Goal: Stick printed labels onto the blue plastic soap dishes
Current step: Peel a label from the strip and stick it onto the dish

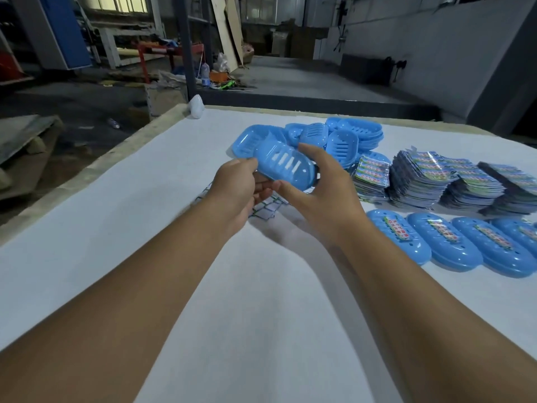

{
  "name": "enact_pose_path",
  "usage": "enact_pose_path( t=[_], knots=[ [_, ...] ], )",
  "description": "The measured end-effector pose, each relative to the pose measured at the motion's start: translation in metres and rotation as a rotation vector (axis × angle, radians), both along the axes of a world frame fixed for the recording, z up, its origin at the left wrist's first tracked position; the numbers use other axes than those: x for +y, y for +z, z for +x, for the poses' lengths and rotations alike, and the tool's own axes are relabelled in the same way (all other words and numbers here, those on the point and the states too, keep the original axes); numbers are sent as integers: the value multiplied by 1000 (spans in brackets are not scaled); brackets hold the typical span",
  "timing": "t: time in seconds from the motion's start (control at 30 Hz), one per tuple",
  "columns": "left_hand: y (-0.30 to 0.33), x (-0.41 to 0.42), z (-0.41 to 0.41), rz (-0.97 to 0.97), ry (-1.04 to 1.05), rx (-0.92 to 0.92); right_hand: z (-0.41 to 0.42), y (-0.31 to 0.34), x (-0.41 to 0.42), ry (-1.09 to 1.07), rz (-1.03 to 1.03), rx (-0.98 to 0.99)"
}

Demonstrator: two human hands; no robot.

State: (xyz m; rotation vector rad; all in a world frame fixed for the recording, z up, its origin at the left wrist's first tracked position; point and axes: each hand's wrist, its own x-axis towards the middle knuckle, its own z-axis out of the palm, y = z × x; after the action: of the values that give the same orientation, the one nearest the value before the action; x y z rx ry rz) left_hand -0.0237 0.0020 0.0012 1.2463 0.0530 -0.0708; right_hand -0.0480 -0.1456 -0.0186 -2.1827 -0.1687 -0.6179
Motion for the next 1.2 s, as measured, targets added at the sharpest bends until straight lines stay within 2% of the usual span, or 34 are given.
enact_pose_path(
  t=[0.2, 0.3, 0.37, 0.43, 0.5, 0.6, 0.7, 0.83, 1.0, 1.13, 1.2],
  knots=[
    [1, 0, -6, -3, -147, 32, 1, 5, -5, -68, -175, -3],
    [2, 5, -5, 71, -193, 1, 1, 4, -8, -62, -119, -1],
    [1, 15, 0, 338, -118, -108, 2, 3, -10, -52, -59, 21],
    [-1, 28, 8, 729, 56, -267, 3, 1, -14, -40, -60, 93],
    [-2, 41, 13, 1008, 223, -378, 4, -2, -18, -1, -107, 182],
    [-3, 52, 17, 1254, 323, -404, 4, -6, -18, 48, -214, 250],
    [-4, 58, 22, 1389, 341, -367, 5, -6, -18, 68, -259, 276],
    [-6, 62, 21, 1446, 224, -261, 4, -6, -18, 109, -283, 311],
    [-9, 61, 18, 1456, 115, -217, 3, -4, -17, 116, -278, 342],
    [-7, 62, 21, 1366, 119, -162, 1, -3, -15, 124, -270, 340],
    [-7, 62, 22, 1207, 82, -97, 1, -3, -15, 120, -276, 336]
  ],
)
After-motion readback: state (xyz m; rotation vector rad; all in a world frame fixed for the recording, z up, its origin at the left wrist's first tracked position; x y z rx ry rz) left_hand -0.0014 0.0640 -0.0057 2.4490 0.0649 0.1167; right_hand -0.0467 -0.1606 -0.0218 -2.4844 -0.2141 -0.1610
